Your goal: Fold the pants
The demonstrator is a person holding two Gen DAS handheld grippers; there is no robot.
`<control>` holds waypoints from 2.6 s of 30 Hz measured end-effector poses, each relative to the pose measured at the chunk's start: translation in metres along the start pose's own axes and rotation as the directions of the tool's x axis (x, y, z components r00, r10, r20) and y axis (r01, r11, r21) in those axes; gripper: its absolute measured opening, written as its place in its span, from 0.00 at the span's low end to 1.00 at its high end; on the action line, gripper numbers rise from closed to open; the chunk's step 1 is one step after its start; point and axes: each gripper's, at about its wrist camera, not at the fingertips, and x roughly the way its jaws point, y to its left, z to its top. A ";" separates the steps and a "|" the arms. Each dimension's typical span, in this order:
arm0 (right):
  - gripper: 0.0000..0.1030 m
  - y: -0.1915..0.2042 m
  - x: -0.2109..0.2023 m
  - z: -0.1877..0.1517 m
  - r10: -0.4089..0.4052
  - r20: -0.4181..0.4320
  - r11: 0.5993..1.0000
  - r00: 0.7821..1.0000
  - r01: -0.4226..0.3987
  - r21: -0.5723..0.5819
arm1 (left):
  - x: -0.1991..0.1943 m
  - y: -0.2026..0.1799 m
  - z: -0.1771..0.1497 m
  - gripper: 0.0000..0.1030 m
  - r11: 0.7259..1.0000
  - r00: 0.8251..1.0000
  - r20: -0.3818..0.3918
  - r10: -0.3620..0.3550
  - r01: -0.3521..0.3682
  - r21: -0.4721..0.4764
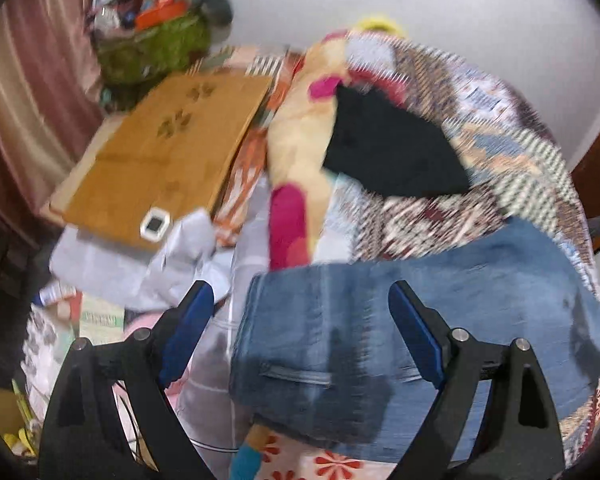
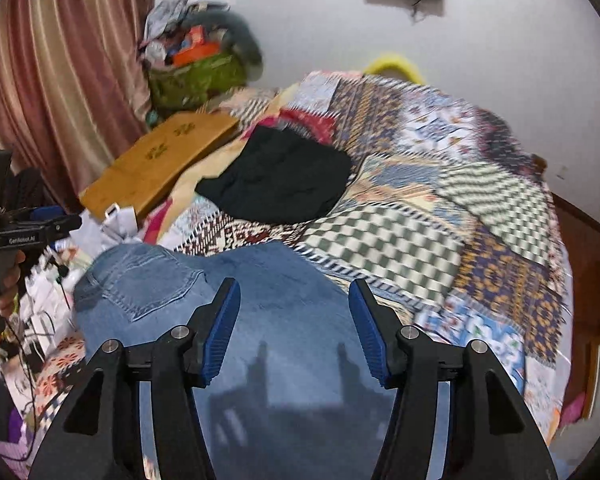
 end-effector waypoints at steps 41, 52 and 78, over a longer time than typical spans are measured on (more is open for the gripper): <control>0.37 0.006 0.039 0.026 0.049 -0.073 0.999 0.996 -0.049 -0.010 | 0.028 0.048 -0.081 0.88 0.938 0.957 -0.171 -0.234 0.176 -0.300; 0.44 0.035 0.009 -0.044 0.001 -0.110 0.979 0.994 -0.023 -0.202 | 0.048 0.024 -0.101 0.67 0.828 0.841 -0.262 -0.474 0.324 -0.458; 0.45 0.035 -0.041 -0.122 0.030 -0.157 0.991 0.987 -0.051 -0.127 | -0.028 -0.032 -0.108 0.51 0.998 0.984 -0.166 -0.064 0.064 -0.007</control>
